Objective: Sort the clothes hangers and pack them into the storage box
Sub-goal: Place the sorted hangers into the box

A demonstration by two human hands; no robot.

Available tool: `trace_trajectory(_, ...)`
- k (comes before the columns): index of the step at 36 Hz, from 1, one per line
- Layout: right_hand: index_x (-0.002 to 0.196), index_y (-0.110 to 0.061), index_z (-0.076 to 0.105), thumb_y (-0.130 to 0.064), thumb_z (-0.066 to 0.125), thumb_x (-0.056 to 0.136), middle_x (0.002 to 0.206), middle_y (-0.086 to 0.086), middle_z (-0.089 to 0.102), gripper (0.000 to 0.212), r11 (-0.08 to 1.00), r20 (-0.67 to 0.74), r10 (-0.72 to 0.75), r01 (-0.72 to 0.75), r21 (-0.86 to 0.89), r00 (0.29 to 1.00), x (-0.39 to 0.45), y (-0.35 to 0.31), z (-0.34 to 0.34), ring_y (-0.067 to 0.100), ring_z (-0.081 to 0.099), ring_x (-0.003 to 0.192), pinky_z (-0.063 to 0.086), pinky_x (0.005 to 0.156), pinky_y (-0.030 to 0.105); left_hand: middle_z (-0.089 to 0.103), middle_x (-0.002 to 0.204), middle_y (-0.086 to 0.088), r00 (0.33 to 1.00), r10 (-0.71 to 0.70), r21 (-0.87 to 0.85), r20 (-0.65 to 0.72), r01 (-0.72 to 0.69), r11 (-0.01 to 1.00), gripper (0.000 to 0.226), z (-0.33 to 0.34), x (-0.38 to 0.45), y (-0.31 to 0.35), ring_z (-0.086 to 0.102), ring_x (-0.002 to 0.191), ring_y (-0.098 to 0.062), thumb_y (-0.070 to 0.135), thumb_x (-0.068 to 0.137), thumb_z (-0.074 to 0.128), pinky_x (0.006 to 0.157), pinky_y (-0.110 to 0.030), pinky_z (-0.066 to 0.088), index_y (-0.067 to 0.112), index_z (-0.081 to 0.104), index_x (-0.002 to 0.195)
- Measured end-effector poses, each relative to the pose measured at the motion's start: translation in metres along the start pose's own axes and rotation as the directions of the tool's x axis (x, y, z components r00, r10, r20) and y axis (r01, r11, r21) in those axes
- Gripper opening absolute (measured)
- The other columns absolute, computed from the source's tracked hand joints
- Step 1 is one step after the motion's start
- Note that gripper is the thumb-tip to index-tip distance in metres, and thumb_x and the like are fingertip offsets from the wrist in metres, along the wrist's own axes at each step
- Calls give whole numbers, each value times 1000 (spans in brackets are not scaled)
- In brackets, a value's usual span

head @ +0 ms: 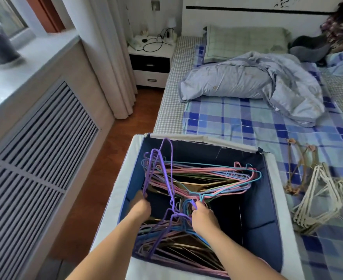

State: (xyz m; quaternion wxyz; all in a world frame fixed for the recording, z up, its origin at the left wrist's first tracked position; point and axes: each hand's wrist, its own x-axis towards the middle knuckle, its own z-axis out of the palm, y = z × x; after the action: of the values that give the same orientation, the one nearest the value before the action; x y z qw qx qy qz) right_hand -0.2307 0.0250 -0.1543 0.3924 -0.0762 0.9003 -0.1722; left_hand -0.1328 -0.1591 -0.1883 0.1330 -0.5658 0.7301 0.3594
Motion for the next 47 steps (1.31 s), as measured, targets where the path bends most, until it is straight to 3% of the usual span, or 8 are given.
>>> trace_trajectory(5,131,-23,54,-27,38,104,116,9,65,32,986,-30,-46,41,-163,998,-13,12,-8,30,63,97,41,70,29,49,83,2,995,84,-26,44,-83,996,9,8,-10,1,49,79,-21,11,102,45,73,-31,38,21,46,101)
trace_trajectory(9,131,-18,48,-16,42,100,120,10,63,32,961,28,-81,86,-263,996,-30,24,-10,30,63,103,43,74,31,47,78,0,988,135,53,81,-140,989,6,20,-15,-4,51,79,-25,10,101,43,72,-36,42,15,45,99)
trace_trajectory(12,137,-19,41,-12,42,99,125,10,62,38,956,33,-122,127,-264,992,-32,12,-10,29,61,106,46,81,34,54,88,-8,999,-3,82,45,-1,997,13,22,-9,-3,55,85,-30,15,105,38,78,-42,46,11,45,115)
trace_trajectory(16,139,-18,39,-5,45,97,129,11,60,45,931,18,-224,219,-294,975,-19,-18,-11,32,58,119,47,87,39,58,137,-20,991,-131,86,18,129,988,34,14,17,-7,58,124,-37,17,107,34,99,-41,47,6,48,136)
trace_trajectory(29,140,-30,46,-12,37,98,137,6,51,46,963,7,-222,221,-153,975,13,2,-5,30,55,118,45,90,34,40,157,-16,976,-177,434,125,107,895,58,11,10,-27,45,141,-30,26,107,47,106,-31,41,-2,28,154)
trace_trajectory(34,122,-22,56,-19,44,101,116,6,66,24,911,-87,-317,277,-306,944,7,3,-14,31,64,103,46,74,33,57,143,-13,977,-210,430,35,175,886,42,12,-1,-21,56,131,-28,26,103,52,101,-33,47,5,54,140)
trace_trajectory(41,117,-20,52,-17,41,102,109,7,68,19,873,-135,-394,325,-364,909,-4,6,-18,31,65,99,39,68,33,48,151,-13,974,-227,397,9,205,894,53,9,-13,-17,51,135,-33,19,101,47,106,-44,45,13,34,152)
trace_trajectory(47,107,-21,52,-26,42,102,103,5,63,12,929,-155,-357,334,-156,921,-3,-3,-20,26,51,82,37,68,33,66,133,-11,980,-190,449,51,148,881,38,0,-10,-17,64,120,-29,11,94,57,90,-34,52,7,62,131)
